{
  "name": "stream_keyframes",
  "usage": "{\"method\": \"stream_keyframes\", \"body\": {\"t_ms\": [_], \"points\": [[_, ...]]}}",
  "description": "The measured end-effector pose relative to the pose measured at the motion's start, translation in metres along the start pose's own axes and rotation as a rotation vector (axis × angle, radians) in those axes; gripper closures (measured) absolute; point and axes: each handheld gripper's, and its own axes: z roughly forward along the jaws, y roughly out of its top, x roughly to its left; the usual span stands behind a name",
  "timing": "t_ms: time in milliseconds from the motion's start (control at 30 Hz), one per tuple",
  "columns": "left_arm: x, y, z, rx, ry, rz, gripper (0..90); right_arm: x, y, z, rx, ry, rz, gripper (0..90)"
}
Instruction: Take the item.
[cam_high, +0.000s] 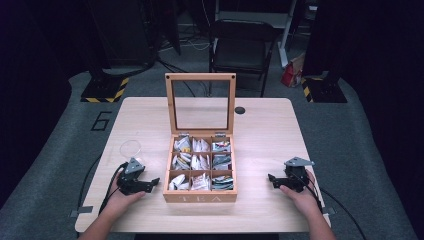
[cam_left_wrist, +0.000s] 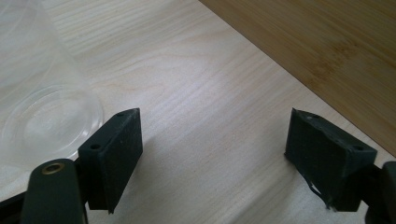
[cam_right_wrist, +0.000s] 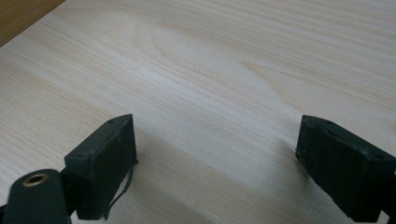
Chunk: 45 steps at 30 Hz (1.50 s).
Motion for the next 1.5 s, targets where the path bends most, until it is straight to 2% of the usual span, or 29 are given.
{"method": "stream_keyframes", "body": {"t_ms": [100, 167, 200, 333, 400, 500, 533, 600, 633, 733, 800, 867, 1267, 1367, 1500], "points": [[0.001, 0.000, 0.000, -0.003, 0.003, 0.010, 21.5, 0.000, 0.000, 0.000, 0.000, 0.000, 0.001, 11.6], [0.000, 0.000, -0.001, -0.012, -0.002, -0.010, 23.2, 0.000, 0.000, 0.000, -0.001, 0.000, 0.001, 11.6], [0.000, 0.001, -0.002, 0.004, -0.015, -0.012, 25.8, 0.000, 0.000, 0.000, 0.000, -0.001, -0.001, 11.6], [0.000, 0.003, -0.005, 0.025, -0.010, 0.012, 31.9, 0.000, 0.000, 0.000, 0.000, 0.000, 0.000, 11.6], [-0.002, 0.003, -0.007, 0.013, -0.001, -0.012, 33.9, 0.000, 0.000, 0.000, 0.000, 0.000, -0.001, 11.6], [-0.002, 0.005, -0.011, 0.015, 0.002, -0.008, 35.1, 0.000, 0.000, 0.000, 0.000, -0.001, -0.001, 11.6], [-0.004, 0.007, -0.014, 0.001, -0.010, -0.027, 35.7, 0.000, 0.000, 0.000, 0.000, 0.000, -0.001, 11.6], [-0.005, 0.008, -0.016, -0.008, -0.008, -0.028, 36.8, 0.000, 0.000, 0.000, 0.000, 0.001, -0.001, 11.6], [-0.004, 0.009, -0.018, -0.001, -0.020, -0.023, 36.8, 0.000, 0.000, 0.000, 0.000, 0.001, -0.001, 11.6], [-0.008, 0.010, -0.020, -0.011, -0.024, -0.029, 38.5, 0.000, 0.000, 0.000, -0.002, -0.002, 0.001, 11.6], [-0.008, 0.011, -0.022, -0.016, -0.023, -0.016, 38.8, 0.000, 0.000, 0.000, -0.001, 0.000, -0.002, 11.6], [-0.009, 0.012, -0.024, -0.024, -0.033, -0.037, 39.3, 0.000, 0.000, 0.000, 0.000, 0.000, -0.002, 11.6], [-0.010, 0.015, -0.027, -0.032, -0.024, -0.033, 41.8, 0.000, 0.000, 0.000, 0.000, 0.001, -0.002, 11.6], [-0.011, 0.016, -0.028, -0.038, -0.034, -0.049, 42.2, 0.000, 0.000, 0.000, 0.000, 0.001, -0.002, 11.6], [-0.010, 0.020, -0.032, -0.050, -0.047, -0.047, 43.5, 0.000, 0.000, 0.000, 0.000, 0.000, -0.002, 11.6]]}}
